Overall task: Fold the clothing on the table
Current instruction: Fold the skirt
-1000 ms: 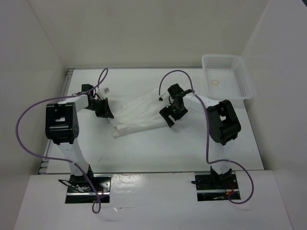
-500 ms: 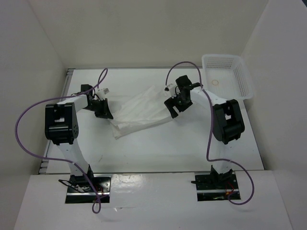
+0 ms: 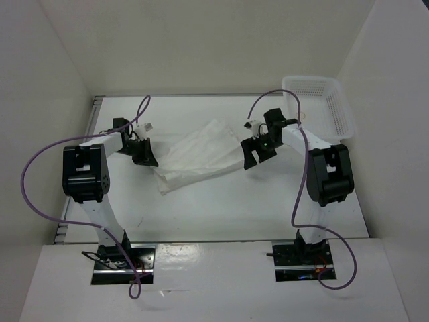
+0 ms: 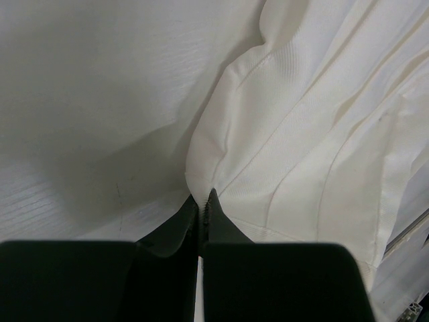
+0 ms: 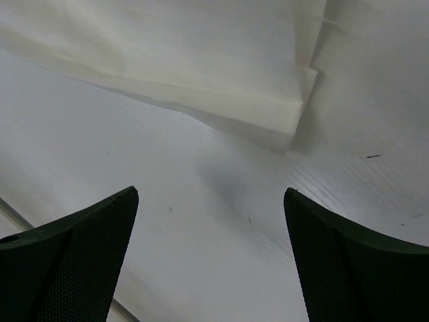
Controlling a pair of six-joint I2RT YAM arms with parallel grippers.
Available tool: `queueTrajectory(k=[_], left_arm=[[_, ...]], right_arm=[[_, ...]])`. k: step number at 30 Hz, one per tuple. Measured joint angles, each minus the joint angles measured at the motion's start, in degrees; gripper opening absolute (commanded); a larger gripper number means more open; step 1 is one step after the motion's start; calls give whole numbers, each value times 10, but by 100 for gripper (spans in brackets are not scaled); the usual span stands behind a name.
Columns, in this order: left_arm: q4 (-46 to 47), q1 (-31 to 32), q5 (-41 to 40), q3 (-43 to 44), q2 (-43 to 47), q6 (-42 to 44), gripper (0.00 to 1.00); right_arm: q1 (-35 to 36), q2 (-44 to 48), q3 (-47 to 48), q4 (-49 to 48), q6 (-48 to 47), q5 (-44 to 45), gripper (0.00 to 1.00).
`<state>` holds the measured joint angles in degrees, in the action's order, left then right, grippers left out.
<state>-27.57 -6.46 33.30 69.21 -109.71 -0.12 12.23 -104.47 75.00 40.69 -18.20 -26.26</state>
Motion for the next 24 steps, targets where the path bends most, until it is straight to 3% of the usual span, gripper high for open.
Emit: queueTrajectory(k=[24], left_arm=[[-5,3,-2,-21,31,8,1]], right_arm=[[-3,-95,27,-26,83,-85,90]])
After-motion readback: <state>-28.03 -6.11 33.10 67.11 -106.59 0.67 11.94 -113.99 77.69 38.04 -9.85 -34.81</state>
